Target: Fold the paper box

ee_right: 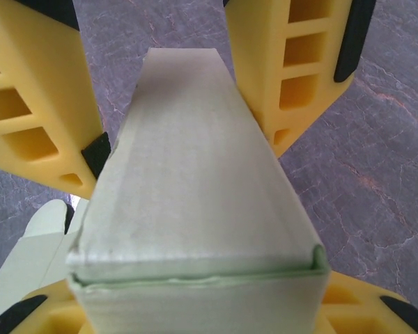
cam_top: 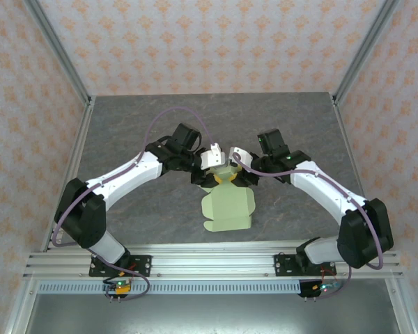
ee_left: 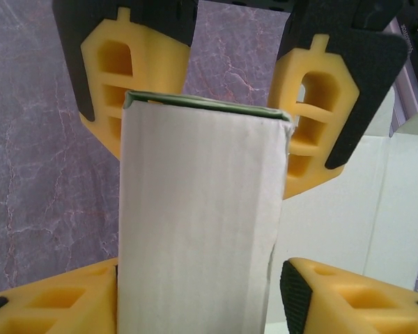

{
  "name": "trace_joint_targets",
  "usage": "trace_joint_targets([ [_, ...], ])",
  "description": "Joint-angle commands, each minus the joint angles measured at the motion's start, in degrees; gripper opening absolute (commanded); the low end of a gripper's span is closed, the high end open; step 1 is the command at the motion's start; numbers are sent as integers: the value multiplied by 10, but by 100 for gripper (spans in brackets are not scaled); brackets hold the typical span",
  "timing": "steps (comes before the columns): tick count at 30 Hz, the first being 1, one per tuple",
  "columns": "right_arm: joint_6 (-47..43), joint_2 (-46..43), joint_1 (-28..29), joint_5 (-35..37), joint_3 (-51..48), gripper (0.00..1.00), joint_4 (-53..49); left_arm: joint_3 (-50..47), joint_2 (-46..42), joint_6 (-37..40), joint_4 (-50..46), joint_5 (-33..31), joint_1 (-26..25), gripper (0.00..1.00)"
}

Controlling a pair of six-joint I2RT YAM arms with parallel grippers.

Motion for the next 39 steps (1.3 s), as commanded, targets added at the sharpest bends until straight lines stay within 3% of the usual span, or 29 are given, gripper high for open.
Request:
trace_joint_targets([
  [1, -16, -4, 9, -23, 5, 39, 22, 20, 14, 3, -2, 4, -19, 58],
  [7, -22, -8, 11, -19, -1, 39, 21, 31, 21, 6, -5, 7, -18, 61],
  [17, 12, -19, 11, 17, -16, 48, 54, 32, 33, -23, 12, 6, -19, 50],
  [22, 41, -30, 10, 40, -28, 60, 77, 17, 33, -70, 58, -4, -13, 49],
  [28, 121, -70, -16, 56, -59, 62, 141, 5, 41, -151, 109, -7, 6, 51],
  [31, 225, -97, -33, 101, -88, 66, 210, -2, 37, -189, 130, 1, 18, 57],
  [33, 353, -130, -40, 193, -111, 71, 267, 7, 35, -220, 129, 12, 27, 59],
  [35, 560, -148, -45, 333, -118, 74, 271, 30, 40, -223, 97, 11, 28, 64],
  [36, 647, -154, -48, 378, -116, 74, 245, 41, 45, -224, 83, 6, 26, 66],
  [37, 754, -162, -53, 434, -101, 81, 179, 56, 53, -225, 66, 5, 24, 68],
  [38, 880, -171, -57, 519, -78, 99, 67, 75, 65, -226, 48, 1, 19, 70],
  [39, 937, -175, -66, 556, -69, 99, 8, 95, 78, -230, 30, -7, 13, 72],
])
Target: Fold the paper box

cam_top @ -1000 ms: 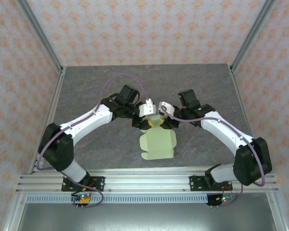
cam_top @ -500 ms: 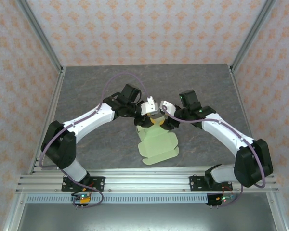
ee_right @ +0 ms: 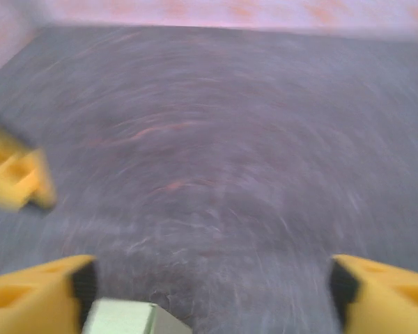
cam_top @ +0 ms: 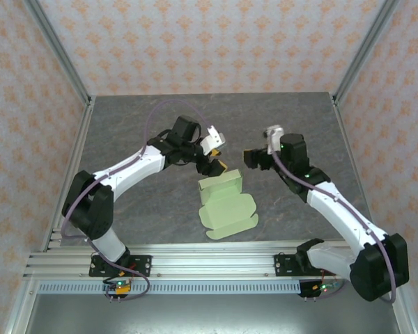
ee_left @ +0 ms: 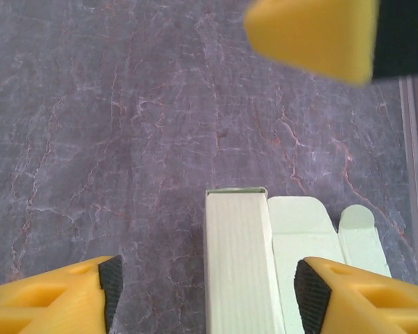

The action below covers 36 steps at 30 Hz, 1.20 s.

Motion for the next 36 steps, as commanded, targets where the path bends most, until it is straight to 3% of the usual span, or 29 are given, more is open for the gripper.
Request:
trace_joint_targets([
  [1, 401, -29, -34, 238, 34, 99, -203, 77, 41, -31, -65, -19, -22, 75],
  [4, 430, -55, -74, 222, 11, 99, -209, 149, 95, -54, -122, -80, -57, 77],
  [9, 446, -58, -94, 208, -9, 99, -176, 272, 191, -70, -232, -174, -105, 81],
  [10, 448, -56, -96, 208, -11, 99, -170, 287, 202, -82, -244, -185, -111, 84],
  [12, 450, -55, -100, 206, -17, 99, -157, 301, 213, -95, -259, -201, -122, 99],
  [22, 432, -50, -110, 184, -25, 99, -128, 350, 275, -142, -327, -279, -152, 99],
  [29, 429, -42, -110, 169, -26, 99, -121, 369, 289, -149, -357, -242, -154, 90],
  [36, 433, -40, -110, 162, -36, 99, -107, 381, 310, -170, -364, -271, -153, 73],
])
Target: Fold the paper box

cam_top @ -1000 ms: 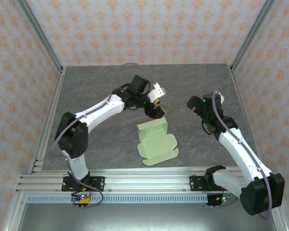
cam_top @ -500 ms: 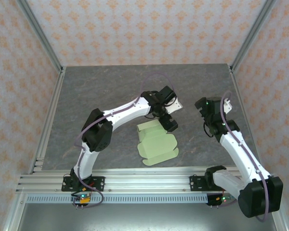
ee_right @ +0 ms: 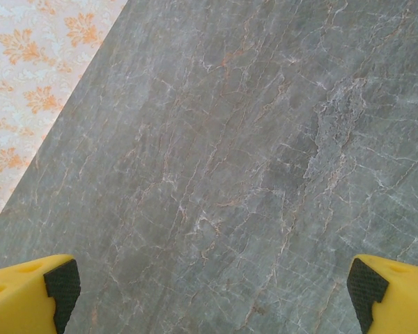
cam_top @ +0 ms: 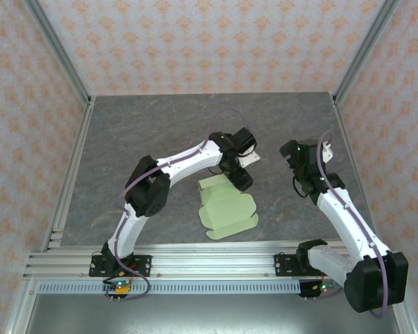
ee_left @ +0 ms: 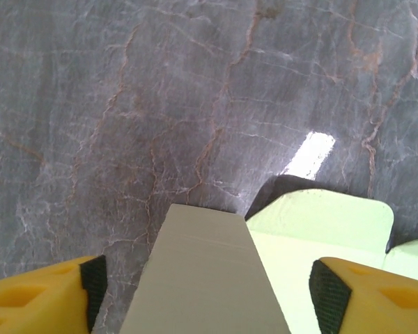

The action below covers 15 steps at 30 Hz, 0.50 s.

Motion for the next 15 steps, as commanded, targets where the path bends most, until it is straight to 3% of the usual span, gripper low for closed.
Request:
trace_joint_targets([
  [1, 1, 4, -3, -4, -9, 99, 15, 28, 16, -17, -22, -21, -3, 70],
  [5, -2, 3, -3, -11, -8, 99, 17, 34, 22, -22, -19, -19, -3, 57],
  [15, 14, 14, -3, -43, -15, 99, 30, 34, -13, -24, -35, -21, 16, 44],
])
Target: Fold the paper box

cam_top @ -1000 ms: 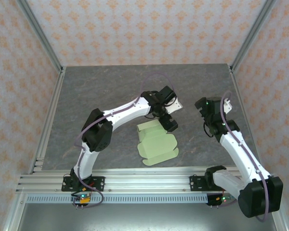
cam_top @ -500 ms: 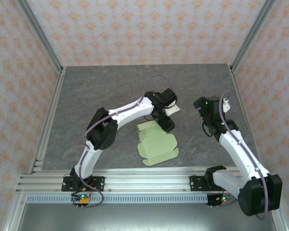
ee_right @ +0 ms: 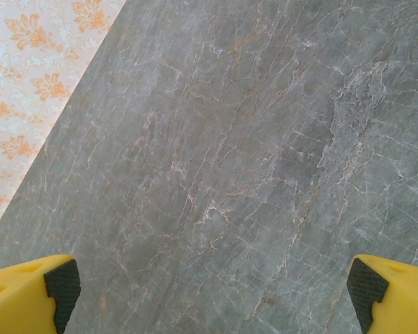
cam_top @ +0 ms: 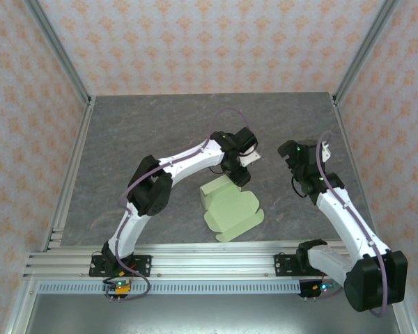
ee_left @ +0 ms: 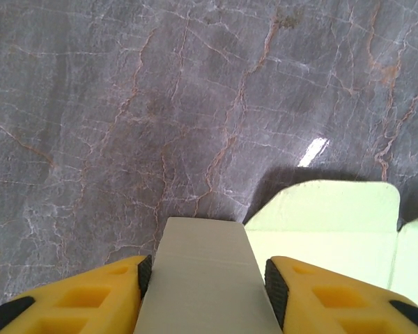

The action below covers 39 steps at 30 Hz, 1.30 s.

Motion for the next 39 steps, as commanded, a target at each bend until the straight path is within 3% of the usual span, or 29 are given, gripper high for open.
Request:
trace_joint_targets([
  [1, 15, 12, -3, -18, -10, 99, 20, 16, -33, -14, -28, -9, 21, 44],
  [7, 11, 42, -3, -76, 35, 99, 25, -1, -103, -77, 10, -17, 84, 42],
  [11, 45, 88, -2, -182, 91, 99, 8, -21, -140, -174, 75, -20, 134, 32],
  [15, 103, 123, 16, -235, 109, 98, 6, -58, -169, -272, 173, -37, 172, 31],
  [20, 351, 120, 64, -305, 97, 95, -22, -127, -211, -348, 335, -89, 183, 31],
  [25, 460, 103, 162, -248, 100, 86, 50, -199, -225, -414, 469, -107, 183, 32],
  [28, 489, 116, 187, -225, 96, 80, 92, -241, -237, -448, 527, -115, 181, 31],
  [33, 506, 157, 202, -207, 107, 56, 109, -306, -261, -504, 595, -137, 174, 30],
  [37, 505, 194, 204, -219, 119, 55, 115, -331, -265, -509, 615, -133, 164, 29],
  [39, 502, 208, 205, -222, 130, 59, 86, -354, -269, -514, 638, -139, 159, 29],
])
